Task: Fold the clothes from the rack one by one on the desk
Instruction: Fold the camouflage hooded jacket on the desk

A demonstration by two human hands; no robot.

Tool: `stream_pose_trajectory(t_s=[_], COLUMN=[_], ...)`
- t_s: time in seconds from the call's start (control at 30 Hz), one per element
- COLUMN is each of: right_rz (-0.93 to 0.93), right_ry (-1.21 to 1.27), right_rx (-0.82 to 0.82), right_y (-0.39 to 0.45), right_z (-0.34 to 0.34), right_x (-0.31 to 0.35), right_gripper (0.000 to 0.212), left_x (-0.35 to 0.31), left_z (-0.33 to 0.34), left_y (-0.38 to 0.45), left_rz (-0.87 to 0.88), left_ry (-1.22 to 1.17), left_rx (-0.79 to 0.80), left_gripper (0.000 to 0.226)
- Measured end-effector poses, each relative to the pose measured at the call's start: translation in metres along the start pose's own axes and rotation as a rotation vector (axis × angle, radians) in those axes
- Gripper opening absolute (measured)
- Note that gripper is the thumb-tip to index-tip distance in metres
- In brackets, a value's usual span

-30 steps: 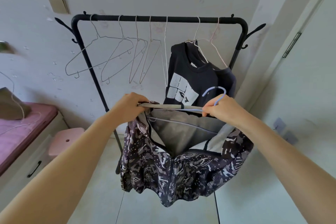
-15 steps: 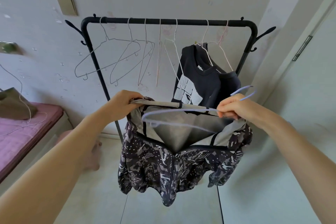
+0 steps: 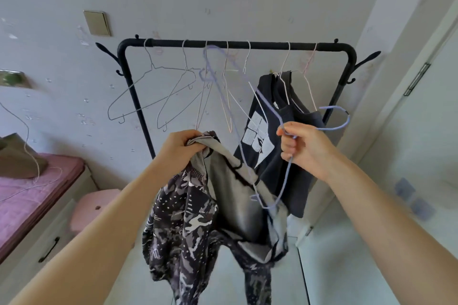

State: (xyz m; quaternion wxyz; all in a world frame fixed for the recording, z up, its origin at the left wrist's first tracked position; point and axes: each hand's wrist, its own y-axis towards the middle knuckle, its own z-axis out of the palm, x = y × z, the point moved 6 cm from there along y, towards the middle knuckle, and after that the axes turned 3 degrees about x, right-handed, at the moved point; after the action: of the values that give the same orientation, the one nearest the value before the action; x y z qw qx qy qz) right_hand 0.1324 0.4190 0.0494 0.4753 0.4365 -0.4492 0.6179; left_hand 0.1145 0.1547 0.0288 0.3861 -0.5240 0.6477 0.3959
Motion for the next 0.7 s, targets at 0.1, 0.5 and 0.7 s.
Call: stream_pose_trajectory(t_s=[0.1, 0.5, 0.7], right_rz=[-0.069, -0.038, 0.077], right_ry=[0.069, -0.45, -0.407], right_rx=[-0.165, -0.519, -0.366], right_y=[0.005, 0.057, 0.125], right_z=[0.0, -0.074, -0.073], right_x=[0.02, 0.064, 0.071], right_gripper=[0.024, 0.022, 0.019], left_x=[-0.005, -0.015, -0.009], left_z=[-0.001, -0.011, -0.013], left_y=[0.005, 0.039, 0.056], left_rz=[0.019, 0.004, -0.02], left_ry=[0.024, -0.022, -0.027], left_rx=[-0.038, -0.171, -0.222], left_gripper=[0.016, 0.019, 0.034])
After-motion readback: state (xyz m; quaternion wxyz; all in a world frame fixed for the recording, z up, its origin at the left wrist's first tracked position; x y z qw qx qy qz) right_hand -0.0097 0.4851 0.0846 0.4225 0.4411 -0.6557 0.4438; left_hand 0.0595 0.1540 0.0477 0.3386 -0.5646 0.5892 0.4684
